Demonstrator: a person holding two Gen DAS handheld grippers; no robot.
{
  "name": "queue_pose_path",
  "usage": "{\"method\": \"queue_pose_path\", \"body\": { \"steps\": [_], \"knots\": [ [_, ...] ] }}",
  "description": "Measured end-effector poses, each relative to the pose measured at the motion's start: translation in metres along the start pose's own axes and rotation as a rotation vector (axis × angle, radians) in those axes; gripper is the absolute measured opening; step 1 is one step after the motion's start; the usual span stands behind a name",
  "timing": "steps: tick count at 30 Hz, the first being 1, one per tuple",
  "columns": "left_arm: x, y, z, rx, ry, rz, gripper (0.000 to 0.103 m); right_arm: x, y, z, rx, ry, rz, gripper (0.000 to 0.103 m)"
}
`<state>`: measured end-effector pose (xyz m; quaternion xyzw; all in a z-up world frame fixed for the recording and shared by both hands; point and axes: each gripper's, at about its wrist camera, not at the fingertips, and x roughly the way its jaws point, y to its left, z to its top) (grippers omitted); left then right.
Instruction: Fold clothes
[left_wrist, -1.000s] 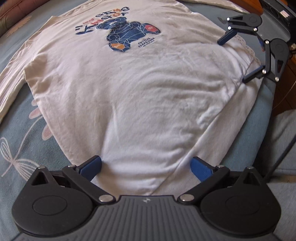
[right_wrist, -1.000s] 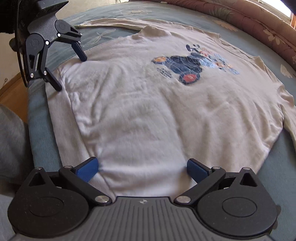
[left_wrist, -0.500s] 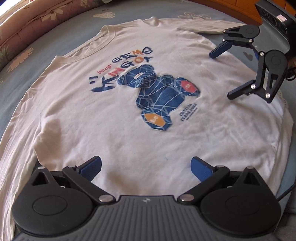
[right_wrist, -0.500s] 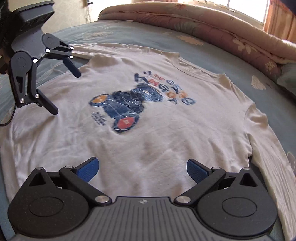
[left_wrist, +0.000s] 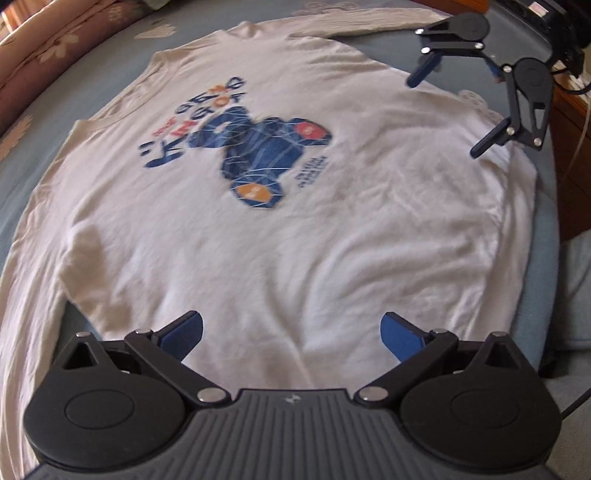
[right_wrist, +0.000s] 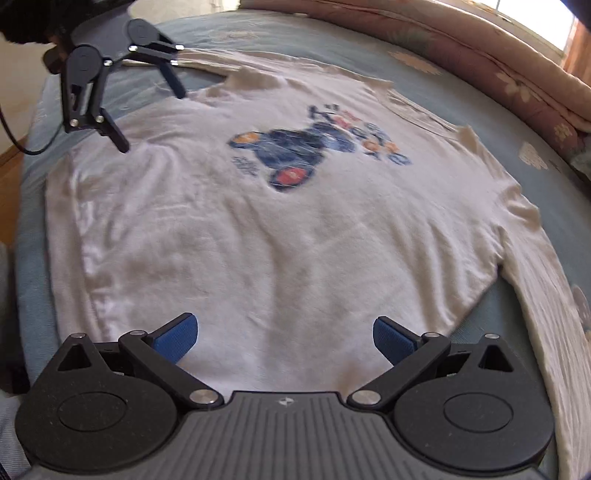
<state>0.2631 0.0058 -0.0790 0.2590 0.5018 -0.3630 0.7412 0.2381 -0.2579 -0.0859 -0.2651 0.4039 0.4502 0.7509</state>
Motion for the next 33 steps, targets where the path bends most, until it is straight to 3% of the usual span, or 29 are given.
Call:
{"method": "queue_pose_path", "body": {
  "steps": [3,6,9,14,18,20,23,28,33],
  "knots": [
    [0.009,-0.013,-0.013,-0.027,0.055,-0.036,0.102,0.012,0.018,-0.003,-0.027,-0.004,0.039,0.103],
    [0.003,-0.012,-0.035,-0.128,0.083,-0.040,0.102,0.009,0.011,-0.012,0.049,-0.015,0.048,0.103],
    [-0.008,0.008,-0.032,-0.284,0.111,-0.067,0.102,0.010,0.010,-0.013,0.055,-0.013,0.048,0.103],
    [-0.019,0.067,0.001,-0.388,-0.064,0.075,0.102,0.011,0.009,-0.013,0.060,-0.010,0.047,0.103],
    [-0.002,0.116,0.028,-0.413,-0.180,0.201,0.102,0.011,0.009,-0.012,0.061,-0.001,0.048,0.103],
    [0.009,0.135,0.037,-0.442,-0.207,0.228,0.102,0.012,0.009,-0.012,0.062,0.002,0.047,0.103],
    [0.029,0.152,0.033,-0.507,-0.140,0.203,0.102,0.012,0.009,-0.011,0.064,0.004,0.045,0.103],
    [0.022,0.141,0.011,-0.498,-0.096,0.161,0.102,0.012,0.010,-0.012,0.070,0.002,0.041,0.103],
    [0.002,0.144,0.024,-0.521,-0.165,0.137,0.102,0.012,0.011,-0.013,0.085,-0.007,0.030,0.103]
  ]
}}
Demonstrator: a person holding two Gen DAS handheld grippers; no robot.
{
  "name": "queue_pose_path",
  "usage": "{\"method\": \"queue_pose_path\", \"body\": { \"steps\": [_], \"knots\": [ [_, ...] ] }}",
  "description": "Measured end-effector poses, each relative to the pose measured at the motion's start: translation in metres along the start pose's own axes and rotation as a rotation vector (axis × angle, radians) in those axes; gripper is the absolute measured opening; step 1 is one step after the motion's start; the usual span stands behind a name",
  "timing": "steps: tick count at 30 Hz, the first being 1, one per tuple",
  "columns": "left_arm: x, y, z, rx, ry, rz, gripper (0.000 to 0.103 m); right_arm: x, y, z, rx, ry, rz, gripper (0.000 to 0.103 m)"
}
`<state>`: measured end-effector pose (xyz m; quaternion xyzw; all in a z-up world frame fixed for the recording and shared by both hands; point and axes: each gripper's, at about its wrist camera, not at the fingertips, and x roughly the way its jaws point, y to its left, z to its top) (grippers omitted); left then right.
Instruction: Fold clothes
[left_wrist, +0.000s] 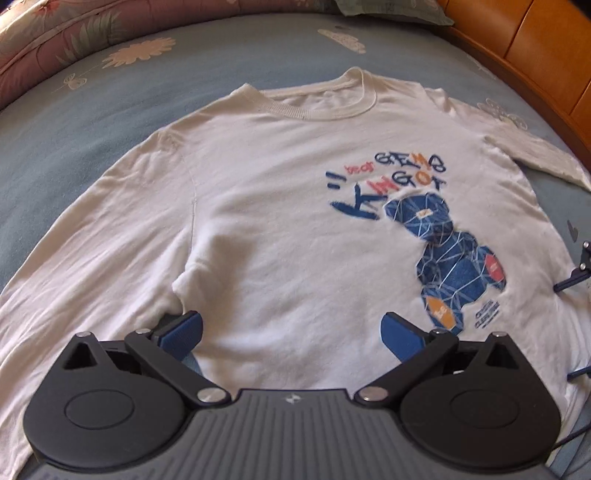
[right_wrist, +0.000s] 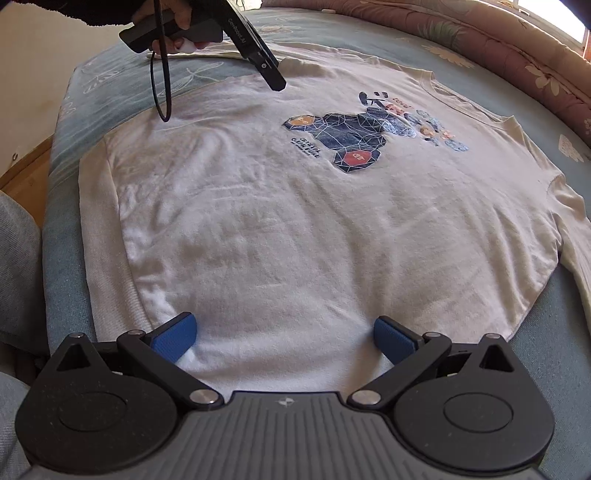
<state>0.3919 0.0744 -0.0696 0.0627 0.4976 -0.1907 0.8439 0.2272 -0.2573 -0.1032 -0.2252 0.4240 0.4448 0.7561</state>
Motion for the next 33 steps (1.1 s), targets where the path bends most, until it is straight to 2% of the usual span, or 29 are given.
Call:
{"method": "queue_pose_path", "body": {
  "steps": [6,8,13,17,19,22,24,27,30,33],
  "knots": [
    [0.031,0.000,0.019,0.006,0.019,-0.006,0.102,0.002,0.000,0.003,0.005,0.016,-0.004,0.103],
    [0.035,0.007,0.012,-0.016,0.049,0.004,0.102,0.002,0.000,0.004,0.005,0.024,-0.003,0.103],
    [0.010,-0.002,-0.010,0.075,0.075,0.030,0.102,0.001,0.000,0.001,0.007,0.009,-0.004,0.103],
    [0.001,-0.026,-0.015,0.170,0.069,-0.037,0.102,0.001,0.000,-0.001,0.011,-0.006,-0.004,0.103],
    [0.009,-0.033,-0.021,0.177,0.110,-0.065,0.102,0.001,-0.001,0.000,0.009,-0.002,-0.002,0.103],
    [0.010,-0.033,-0.041,0.132,0.143,-0.038,0.102,0.002,-0.001,0.002,0.004,0.006,0.002,0.103],
    [0.000,-0.031,-0.054,0.111,0.146,-0.015,0.102,0.002,-0.002,0.002,0.002,0.007,0.004,0.103],
    [-0.016,-0.032,-0.061,0.108,0.190,-0.001,0.102,0.002,-0.002,0.000,0.001,-0.005,0.004,0.103],
    [-0.028,-0.025,-0.058,0.111,0.152,0.030,0.102,0.001,-0.002,-0.001,0.003,-0.014,0.002,0.103],
    [-0.026,-0.002,-0.045,0.073,0.098,0.121,0.102,0.002,-0.002,0.000,0.003,-0.011,0.003,0.103]
  ]
}}
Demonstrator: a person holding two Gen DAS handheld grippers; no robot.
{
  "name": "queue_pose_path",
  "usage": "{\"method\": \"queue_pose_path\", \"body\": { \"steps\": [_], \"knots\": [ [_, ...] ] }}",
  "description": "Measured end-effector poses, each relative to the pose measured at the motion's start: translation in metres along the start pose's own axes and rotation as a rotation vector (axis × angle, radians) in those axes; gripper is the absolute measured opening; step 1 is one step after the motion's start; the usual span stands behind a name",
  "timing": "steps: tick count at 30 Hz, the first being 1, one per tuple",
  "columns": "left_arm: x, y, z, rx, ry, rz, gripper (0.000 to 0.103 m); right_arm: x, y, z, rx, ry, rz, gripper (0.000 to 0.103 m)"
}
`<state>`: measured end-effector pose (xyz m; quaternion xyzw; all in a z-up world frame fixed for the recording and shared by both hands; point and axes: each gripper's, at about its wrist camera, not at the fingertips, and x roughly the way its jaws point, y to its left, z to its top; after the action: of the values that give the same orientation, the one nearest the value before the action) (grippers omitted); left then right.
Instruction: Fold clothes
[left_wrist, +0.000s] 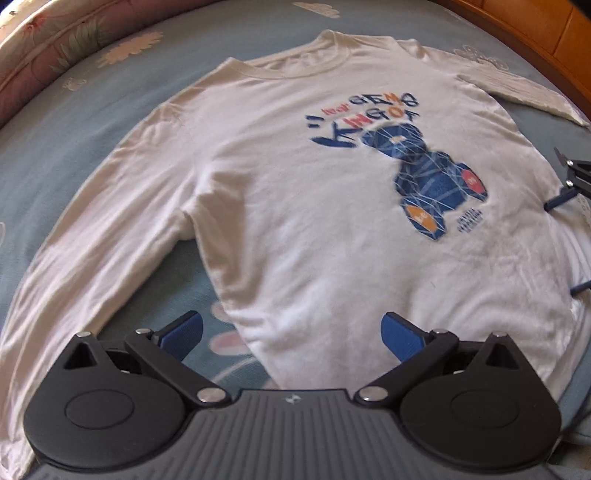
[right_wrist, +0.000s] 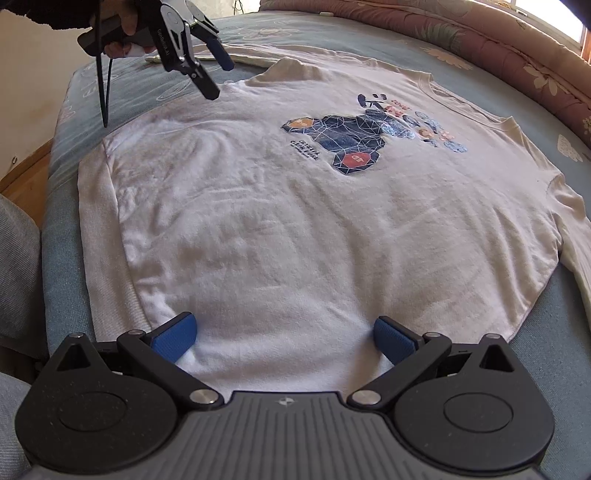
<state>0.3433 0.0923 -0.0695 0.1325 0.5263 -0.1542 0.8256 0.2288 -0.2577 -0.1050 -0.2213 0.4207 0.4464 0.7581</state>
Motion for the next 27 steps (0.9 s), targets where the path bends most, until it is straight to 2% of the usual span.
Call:
{"method": "queue_pose_path", "body": {
  "steps": [3,8,11,12,13,17,19,21,23,27],
  "knots": [
    [0.012,0.031,0.010,-0.097,-0.026,0.074,0.102,0.000,0.000,0.000,-0.003,0.003,0.002,0.103],
    [0.034,0.072,0.004,-0.278,0.026,0.060,0.102,0.000,0.000,0.001,-0.004,0.007,0.001,0.103],
    [0.027,0.077,-0.002,-0.347,0.037,-0.008,0.102,0.000,0.000,0.002,-0.004,0.016,0.001,0.103],
    [0.021,0.079,-0.004,-0.381,0.031,-0.060,0.102,0.001,0.000,0.002,-0.004,0.018,0.001,0.103],
    [0.014,0.081,-0.004,-0.394,0.006,-0.073,0.102,0.001,0.000,0.002,-0.004,0.020,0.001,0.103],
    [-0.004,0.102,0.002,-0.420,-0.118,0.032,0.102,0.001,0.001,0.003,-0.002,0.028,-0.003,0.103],
    [0.006,0.121,0.002,-0.481,-0.113,0.081,0.102,0.002,0.001,0.005,-0.001,0.038,-0.006,0.103],
    [0.021,0.137,-0.008,-0.559,-0.069,0.100,0.102,0.003,0.001,0.009,0.004,0.061,-0.007,0.103],
    [0.024,0.136,-0.022,-0.574,-0.063,0.096,0.102,0.004,0.000,0.014,0.013,0.093,-0.006,0.103],
    [0.011,0.114,-0.042,-0.483,-0.008,0.071,0.102,0.004,-0.003,0.028,0.045,0.126,-0.027,0.103]
  ]
}}
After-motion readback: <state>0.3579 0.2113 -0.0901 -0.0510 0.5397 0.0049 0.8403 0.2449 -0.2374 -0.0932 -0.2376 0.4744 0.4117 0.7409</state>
